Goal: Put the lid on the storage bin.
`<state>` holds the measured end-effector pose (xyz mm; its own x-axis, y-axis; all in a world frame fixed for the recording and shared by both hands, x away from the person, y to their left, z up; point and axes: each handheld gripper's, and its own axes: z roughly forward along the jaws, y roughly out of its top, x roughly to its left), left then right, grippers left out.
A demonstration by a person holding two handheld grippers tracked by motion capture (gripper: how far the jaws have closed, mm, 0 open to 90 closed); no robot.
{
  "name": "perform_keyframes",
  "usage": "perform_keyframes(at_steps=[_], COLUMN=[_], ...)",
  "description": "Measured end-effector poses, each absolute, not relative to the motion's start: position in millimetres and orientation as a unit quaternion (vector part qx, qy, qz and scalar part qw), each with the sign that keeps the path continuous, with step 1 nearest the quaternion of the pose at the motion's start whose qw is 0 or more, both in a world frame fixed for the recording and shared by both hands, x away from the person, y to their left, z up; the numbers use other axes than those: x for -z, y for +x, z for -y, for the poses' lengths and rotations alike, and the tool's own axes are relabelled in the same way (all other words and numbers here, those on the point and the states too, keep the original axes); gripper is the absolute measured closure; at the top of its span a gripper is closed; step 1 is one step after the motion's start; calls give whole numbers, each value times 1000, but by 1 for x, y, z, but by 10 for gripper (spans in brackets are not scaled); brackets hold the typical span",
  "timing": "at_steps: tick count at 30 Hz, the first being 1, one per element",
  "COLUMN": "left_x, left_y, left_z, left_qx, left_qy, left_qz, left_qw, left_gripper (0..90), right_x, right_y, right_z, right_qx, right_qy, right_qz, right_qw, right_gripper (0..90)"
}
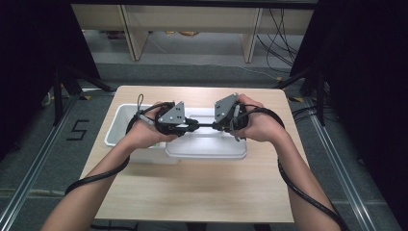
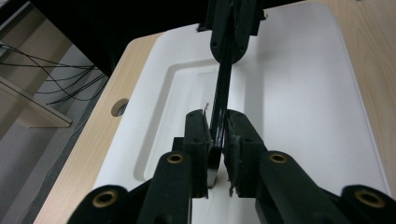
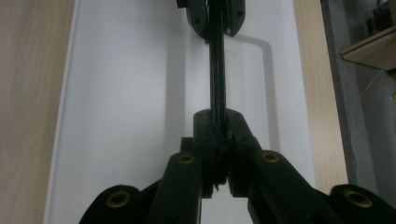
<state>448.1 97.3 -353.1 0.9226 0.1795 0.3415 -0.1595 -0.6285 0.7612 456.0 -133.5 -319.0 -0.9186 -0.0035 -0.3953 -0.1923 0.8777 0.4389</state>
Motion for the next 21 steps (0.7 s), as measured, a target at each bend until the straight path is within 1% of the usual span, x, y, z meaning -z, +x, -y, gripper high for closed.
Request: perform_keyframes(at_steps=[7, 14, 15, 16, 18, 19, 21], left_x=[352, 351, 350, 350, 350, 348, 344], left_y=[449, 450, 450, 450, 451, 452, 452], left_z=[-102, -103, -104, -105, -107, -110, -115], left_qx=[-172, -171, -174, -177, -182, -181, -182], left_qy=[885, 888, 892, 892, 889, 889, 888], left_qz=[5, 11, 12, 13, 14, 12, 12], left_qw=[432, 426, 418, 415, 420, 420, 422], left_gripper=[837, 844, 844, 844, 845, 845, 845], right_x=[318, 320, 320, 320, 320, 317, 314], right_y=[455, 457, 455, 453, 453, 451, 450], right_z=[131, 129, 129, 130, 130, 133, 137], right_qx=[-246, -248, -255, -256, -263, -277, -293], right_qy=[-56, -54, -44, -27, -24, -15, -2], right_qz=[-948, -947, -949, -949, -948, -943, -937], right_qw=[195, 195, 182, 182, 179, 183, 193], right_gripper=[825, 808, 735, 715, 700, 657, 630])
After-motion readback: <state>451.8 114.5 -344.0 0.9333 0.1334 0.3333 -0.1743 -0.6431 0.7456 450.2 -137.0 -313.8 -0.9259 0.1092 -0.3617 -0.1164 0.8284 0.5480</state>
